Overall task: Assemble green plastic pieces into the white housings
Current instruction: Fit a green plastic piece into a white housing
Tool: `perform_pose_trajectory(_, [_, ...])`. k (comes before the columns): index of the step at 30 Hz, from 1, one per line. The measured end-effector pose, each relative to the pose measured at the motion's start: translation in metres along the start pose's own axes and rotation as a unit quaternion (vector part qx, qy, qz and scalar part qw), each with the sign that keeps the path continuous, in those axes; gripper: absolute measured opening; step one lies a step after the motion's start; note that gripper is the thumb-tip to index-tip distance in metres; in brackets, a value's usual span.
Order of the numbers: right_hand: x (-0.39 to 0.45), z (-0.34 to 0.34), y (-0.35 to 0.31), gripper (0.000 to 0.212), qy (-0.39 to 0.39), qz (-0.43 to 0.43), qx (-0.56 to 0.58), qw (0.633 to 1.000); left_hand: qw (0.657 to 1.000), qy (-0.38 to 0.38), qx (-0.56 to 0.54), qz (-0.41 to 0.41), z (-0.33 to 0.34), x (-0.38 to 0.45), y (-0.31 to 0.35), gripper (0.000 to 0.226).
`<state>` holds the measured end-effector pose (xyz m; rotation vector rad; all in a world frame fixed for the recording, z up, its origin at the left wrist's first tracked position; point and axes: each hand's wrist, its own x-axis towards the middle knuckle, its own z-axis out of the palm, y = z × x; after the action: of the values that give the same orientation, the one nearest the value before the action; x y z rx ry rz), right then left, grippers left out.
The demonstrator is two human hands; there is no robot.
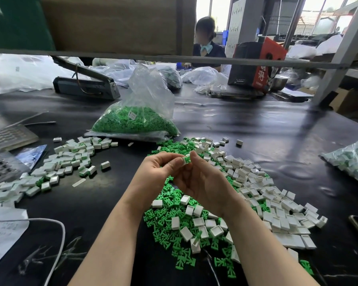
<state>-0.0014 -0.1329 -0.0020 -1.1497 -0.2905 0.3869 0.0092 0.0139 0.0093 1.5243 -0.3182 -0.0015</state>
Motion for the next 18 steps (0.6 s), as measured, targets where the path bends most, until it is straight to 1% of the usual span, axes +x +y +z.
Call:
perform_pose_trajectory(4, [0.0, 0.002, 0.0, 0.042, 0.0, 0.003, 0.019, 1.0, 1.0, -0.006, 0.018, 0.005, -0.001, 0.001, 0.0, 0.01])
perform_pose_trajectory(11, [0.0, 0.008, 0.002, 0.039, 0.043, -0.017, 0.034, 0.998, 0.999, -0.021, 0.032, 0.021, -0.002, 0.001, 0.003, 0.014])
perform_pose_trajectory(15, [0.0, 0.01, 0.004, 0.034, 0.068, -0.027, 0.046, 0.996, 0.997, -0.028, 0.06, 0.027, -0.001, 0.001, 0.003, 0.015])
perform_pose_trajectory(18, [0.001, 0.011, 0.005, 0.033, 0.072, -0.035, 0.056, 0.995, 0.997, -0.028, 0.068, 0.029, 0.0, 0.001, 0.002, 0.016])
